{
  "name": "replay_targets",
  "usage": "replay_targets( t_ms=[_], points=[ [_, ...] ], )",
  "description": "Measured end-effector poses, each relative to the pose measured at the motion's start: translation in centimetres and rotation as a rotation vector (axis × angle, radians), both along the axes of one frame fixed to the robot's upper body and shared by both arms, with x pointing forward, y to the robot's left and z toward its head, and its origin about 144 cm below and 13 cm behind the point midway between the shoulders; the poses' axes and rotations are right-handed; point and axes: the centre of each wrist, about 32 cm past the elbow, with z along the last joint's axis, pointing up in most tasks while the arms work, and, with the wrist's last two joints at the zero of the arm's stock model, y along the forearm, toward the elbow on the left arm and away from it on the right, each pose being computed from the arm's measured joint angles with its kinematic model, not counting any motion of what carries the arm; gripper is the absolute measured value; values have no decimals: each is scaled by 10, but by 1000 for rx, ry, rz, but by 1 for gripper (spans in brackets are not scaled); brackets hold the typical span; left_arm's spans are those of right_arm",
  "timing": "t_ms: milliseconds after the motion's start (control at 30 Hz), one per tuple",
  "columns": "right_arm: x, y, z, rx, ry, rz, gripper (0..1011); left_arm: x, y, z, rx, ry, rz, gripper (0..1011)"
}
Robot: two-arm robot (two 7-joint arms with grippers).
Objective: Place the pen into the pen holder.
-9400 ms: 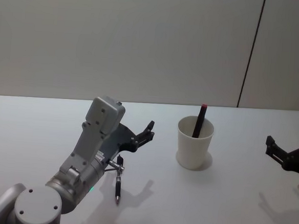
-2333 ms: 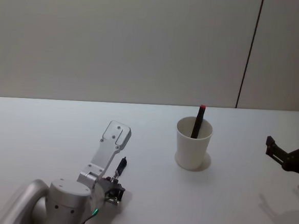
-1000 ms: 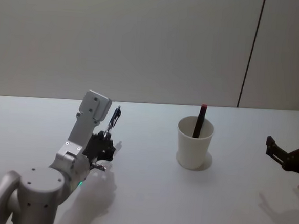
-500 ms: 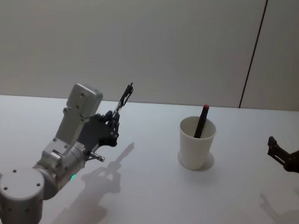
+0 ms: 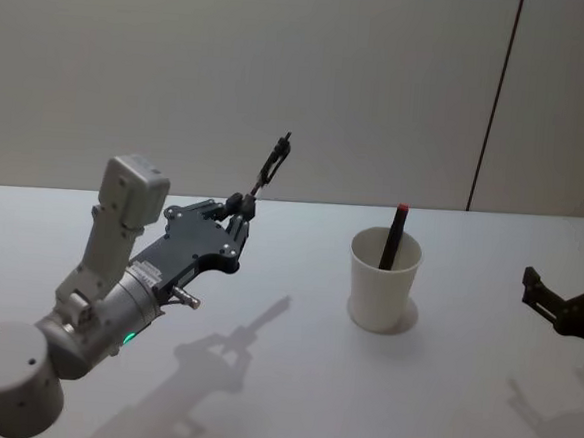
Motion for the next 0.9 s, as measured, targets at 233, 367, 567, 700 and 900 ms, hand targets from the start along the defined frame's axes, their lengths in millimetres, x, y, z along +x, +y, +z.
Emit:
replay_targets(
  t_ms=[233, 367, 567, 700, 900],
  points=[
    [0, 0, 0, 0, 0, 0, 1001, 7, 7, 1, -49, -35, -110, 140],
    [0, 0, 0, 0, 0, 0, 1001, 11, 9, 3, -72, -46, -166, 140],
    [0, 0, 0, 0, 0, 0, 1001, 18, 11, 4, -105, -55, -264, 140],
    [0, 0, 0, 0, 0, 0, 1001, 23, 10, 6, -111, -55, -323, 140],
    [0, 0, 0, 0, 0, 0, 1001, 29, 5, 8, -101, -47, -394, 140]
  ],
)
